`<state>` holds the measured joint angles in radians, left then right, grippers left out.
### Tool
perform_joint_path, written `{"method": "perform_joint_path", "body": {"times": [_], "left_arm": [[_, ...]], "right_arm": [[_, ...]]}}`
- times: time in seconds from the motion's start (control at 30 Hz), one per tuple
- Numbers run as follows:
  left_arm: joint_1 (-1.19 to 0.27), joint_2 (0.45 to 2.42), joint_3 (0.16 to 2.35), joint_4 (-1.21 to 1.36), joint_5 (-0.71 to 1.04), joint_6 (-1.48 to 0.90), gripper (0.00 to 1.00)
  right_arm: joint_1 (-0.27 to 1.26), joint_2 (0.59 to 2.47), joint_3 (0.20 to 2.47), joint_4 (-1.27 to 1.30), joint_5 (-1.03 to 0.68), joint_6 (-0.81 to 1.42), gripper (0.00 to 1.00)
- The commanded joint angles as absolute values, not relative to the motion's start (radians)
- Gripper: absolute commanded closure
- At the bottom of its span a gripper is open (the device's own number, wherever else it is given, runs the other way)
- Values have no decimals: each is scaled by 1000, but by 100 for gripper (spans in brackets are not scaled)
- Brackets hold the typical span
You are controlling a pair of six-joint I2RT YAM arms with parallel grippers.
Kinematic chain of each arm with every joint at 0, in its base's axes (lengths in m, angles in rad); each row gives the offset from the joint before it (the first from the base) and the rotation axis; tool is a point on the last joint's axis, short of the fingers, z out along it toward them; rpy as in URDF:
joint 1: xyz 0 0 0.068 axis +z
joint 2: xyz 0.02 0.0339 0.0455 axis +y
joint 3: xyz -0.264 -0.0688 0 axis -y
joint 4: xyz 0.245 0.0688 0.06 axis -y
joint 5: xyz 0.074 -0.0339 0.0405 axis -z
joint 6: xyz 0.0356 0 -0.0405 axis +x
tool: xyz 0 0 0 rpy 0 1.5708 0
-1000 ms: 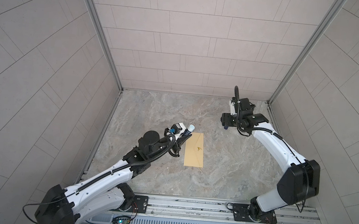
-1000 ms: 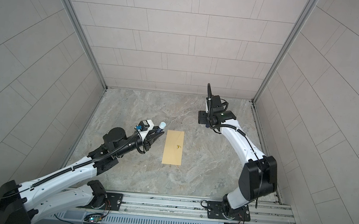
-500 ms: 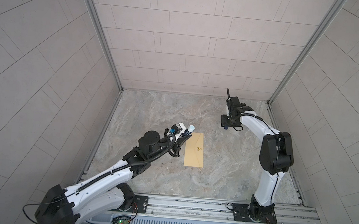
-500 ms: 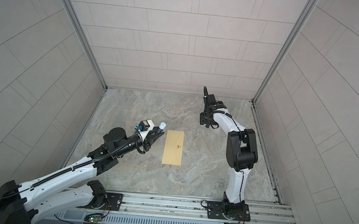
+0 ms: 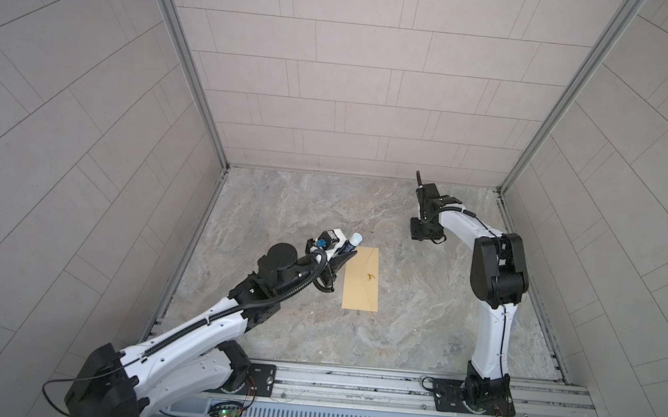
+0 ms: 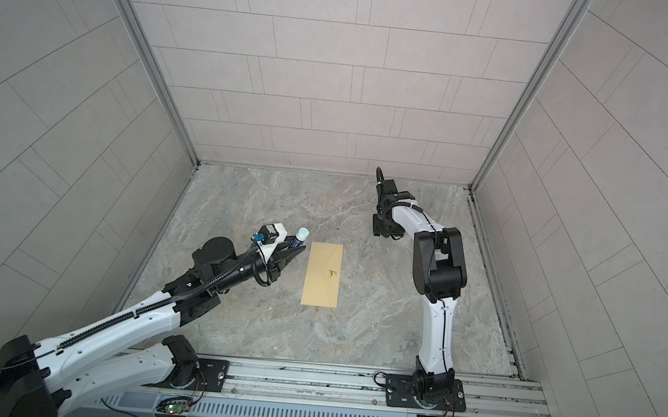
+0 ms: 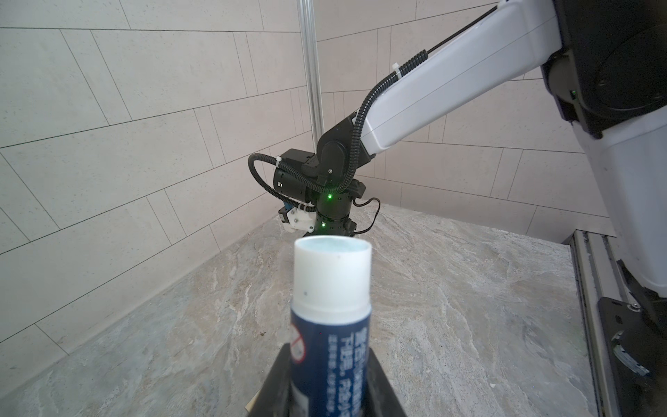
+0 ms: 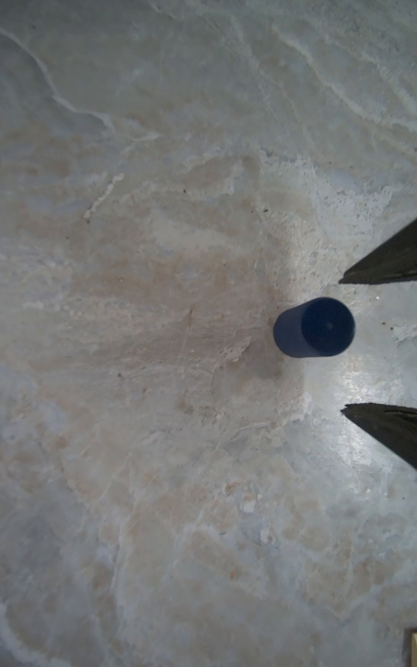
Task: Place the letter into the envelope and seal it
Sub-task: 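Move the right gripper to the dark-blue cap and grasp it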
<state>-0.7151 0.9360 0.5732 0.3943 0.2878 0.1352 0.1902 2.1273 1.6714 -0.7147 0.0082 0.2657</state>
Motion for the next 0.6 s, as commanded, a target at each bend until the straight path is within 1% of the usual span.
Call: {"method": "perform_joint_path", "body": {"times": [0.0,0.33,0.57], "left_arm": [[-718,928,588,405,297,140,100],[-719,934,589,399,295,144,100],[-720,937,589,399,295,144,100]], "right_arm": [[183,2164,1704,-734,28,271,50],[178,2210,1749,-737,28,275,60],[173,2224,1762,-745,35,275,71]]}}
